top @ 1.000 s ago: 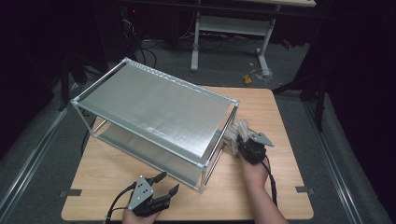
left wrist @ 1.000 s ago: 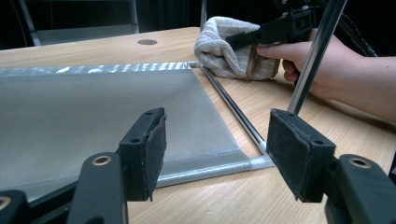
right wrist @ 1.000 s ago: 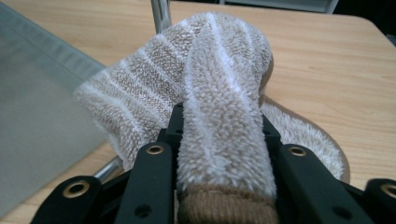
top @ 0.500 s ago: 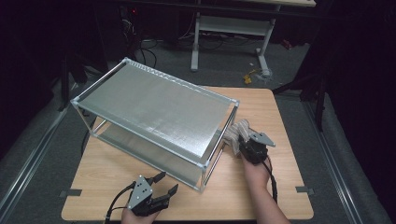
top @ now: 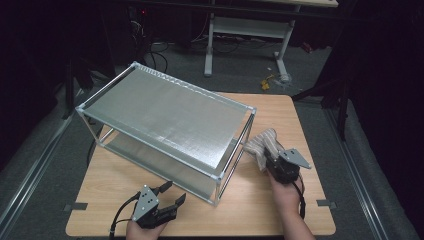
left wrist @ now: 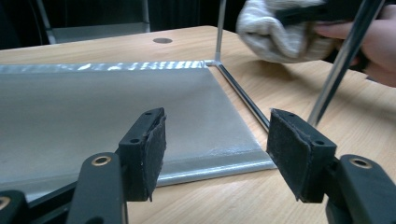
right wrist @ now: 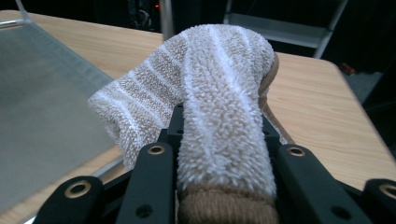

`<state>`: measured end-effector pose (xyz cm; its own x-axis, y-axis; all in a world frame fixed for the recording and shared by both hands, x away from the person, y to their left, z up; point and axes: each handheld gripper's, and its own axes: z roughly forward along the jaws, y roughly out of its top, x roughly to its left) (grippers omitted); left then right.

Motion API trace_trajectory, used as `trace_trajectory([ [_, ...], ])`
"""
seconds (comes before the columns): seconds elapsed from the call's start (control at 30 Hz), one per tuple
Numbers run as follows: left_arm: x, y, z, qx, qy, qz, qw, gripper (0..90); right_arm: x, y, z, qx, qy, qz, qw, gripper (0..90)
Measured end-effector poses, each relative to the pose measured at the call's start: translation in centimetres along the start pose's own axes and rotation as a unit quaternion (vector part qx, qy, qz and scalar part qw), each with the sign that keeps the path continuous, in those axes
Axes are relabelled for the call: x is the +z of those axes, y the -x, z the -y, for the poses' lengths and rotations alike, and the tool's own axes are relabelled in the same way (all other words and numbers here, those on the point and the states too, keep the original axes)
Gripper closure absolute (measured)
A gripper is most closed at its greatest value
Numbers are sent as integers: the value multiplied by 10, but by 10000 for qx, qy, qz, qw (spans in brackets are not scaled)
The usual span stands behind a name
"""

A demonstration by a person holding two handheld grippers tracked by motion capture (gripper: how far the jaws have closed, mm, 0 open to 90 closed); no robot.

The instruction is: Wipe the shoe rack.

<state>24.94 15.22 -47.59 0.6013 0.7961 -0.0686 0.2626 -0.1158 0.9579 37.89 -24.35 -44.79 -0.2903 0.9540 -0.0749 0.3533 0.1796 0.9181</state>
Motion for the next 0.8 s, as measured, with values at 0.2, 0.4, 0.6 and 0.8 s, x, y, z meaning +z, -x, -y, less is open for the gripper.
trace_trajectory([
  [0.2,-1,-5,-1,-17,-25,-67,10000,377,-8,31,15,87,-257,424,9987,685],
  [0.4,1,-7,0,-43,-58,-47,10000,378,2,60,38,234,-780,784,9936,645],
  [0.6,1,-7,0,-60,-72,-36,9999,378,7,64,49,254,-936,753,9924,527],
  [0.8,1,-7,0,-74,-72,-35,9999,378,-10,56,28,167,-437,613,9970,387],
])
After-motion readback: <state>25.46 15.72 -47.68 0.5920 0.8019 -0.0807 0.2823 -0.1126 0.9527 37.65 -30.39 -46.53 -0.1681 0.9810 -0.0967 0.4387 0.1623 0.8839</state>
